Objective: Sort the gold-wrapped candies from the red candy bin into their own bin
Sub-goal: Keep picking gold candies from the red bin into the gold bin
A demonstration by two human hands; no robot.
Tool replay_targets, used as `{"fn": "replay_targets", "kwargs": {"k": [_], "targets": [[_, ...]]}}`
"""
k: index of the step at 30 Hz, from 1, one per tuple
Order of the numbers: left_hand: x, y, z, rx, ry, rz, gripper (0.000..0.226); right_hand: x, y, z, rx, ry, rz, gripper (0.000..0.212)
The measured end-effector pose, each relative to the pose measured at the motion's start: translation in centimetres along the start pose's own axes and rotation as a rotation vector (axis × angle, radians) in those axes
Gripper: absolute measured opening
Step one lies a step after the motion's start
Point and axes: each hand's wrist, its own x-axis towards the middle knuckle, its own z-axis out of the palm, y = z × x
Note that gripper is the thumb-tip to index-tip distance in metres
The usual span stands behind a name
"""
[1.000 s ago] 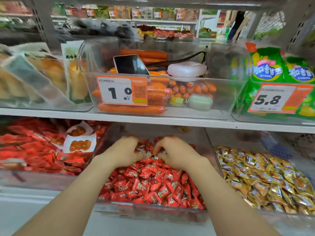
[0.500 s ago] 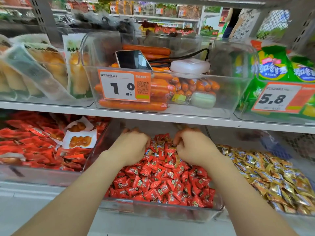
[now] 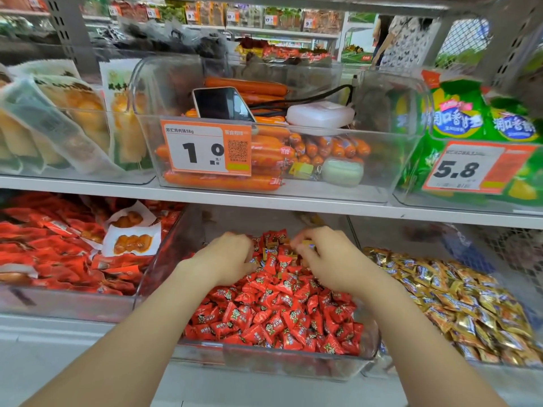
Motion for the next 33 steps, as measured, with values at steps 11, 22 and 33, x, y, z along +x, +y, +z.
{"fn": "replay_targets", "kwargs": {"k": [11, 22, 33], "targets": [[-1.5, -0.1, -0.7, -0.276, 0.143, 0.116, 0.028, 1.3, -0.8, 0.9, -0.133, -0.104, 0.015, 0.02], [1.1, 0.8, 0.5, -0.155, 0.124, 0.161, 0.027, 1.2, 0.1, 1.7, -0.211, -0.241, -0.062, 0.022], [1.2, 1.2, 0.1, -0.027, 0.083, 0.175, 0.018, -0.7, 0.3, -1.4, 0.099, 0.01, 0.032, 0.031]]}}
